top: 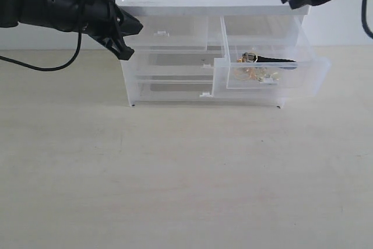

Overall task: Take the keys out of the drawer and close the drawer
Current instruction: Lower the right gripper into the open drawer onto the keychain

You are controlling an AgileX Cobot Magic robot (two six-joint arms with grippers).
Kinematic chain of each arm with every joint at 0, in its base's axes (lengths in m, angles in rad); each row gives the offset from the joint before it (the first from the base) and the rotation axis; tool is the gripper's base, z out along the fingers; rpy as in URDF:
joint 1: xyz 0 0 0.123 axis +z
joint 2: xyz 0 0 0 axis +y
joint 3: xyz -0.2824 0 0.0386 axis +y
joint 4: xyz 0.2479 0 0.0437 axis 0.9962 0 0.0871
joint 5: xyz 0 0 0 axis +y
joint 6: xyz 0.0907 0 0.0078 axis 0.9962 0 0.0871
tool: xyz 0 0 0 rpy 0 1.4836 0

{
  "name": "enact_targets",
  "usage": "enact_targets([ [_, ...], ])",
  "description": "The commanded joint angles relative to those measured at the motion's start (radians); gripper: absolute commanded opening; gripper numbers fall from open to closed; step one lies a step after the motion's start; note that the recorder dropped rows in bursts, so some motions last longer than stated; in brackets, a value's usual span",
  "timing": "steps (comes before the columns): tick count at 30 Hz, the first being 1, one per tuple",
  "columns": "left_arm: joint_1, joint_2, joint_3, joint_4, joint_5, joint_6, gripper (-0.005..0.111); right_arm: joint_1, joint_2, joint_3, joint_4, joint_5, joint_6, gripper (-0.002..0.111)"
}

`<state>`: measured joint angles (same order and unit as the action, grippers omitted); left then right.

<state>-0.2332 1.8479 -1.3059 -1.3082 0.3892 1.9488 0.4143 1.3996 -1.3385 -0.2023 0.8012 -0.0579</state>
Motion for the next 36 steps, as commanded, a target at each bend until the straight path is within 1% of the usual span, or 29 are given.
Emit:
enact_targets([
  [1, 0.002, -0.009, -0.015, -0.034, -0.084, -0.003, 0.004, -0.007, 0.059, -0.035, 0.118, 0.027, -0.031, 0.047],
  [9, 0.002, -0.009, -0.015, -0.034, -0.084, -0.003, 0.004, -0.007, 0.179, -0.035, 0.118, -0.066, -0.042, 0.047],
  [18, 0.002, -0.009, -0.015, -0.034, -0.084, -0.003, 0.004, -0.007, 0.236, -0.038, 0.122, -0.193, -0.044, 0.047],
  [22, 0.002, -0.009, -0.015, -0.034, -0.084, -0.003, 0.004, -0.007, 0.27, -0.043, 0.149, -0.184, -0.054, 0.047],
  [27, 0.002, -0.009, -0.015, -0.034, -0.084, -0.003, 0.004, -0.007, 0.319, -0.073, 0.149, -0.128, -0.065, 0.047],
  [36, 0.002, -0.009, -0.015, -0.034, -0.084, -0.003, 0.004, -0.007, 0.325, -0.08, 0.166, -0.117, -0.076, 0.047],
])
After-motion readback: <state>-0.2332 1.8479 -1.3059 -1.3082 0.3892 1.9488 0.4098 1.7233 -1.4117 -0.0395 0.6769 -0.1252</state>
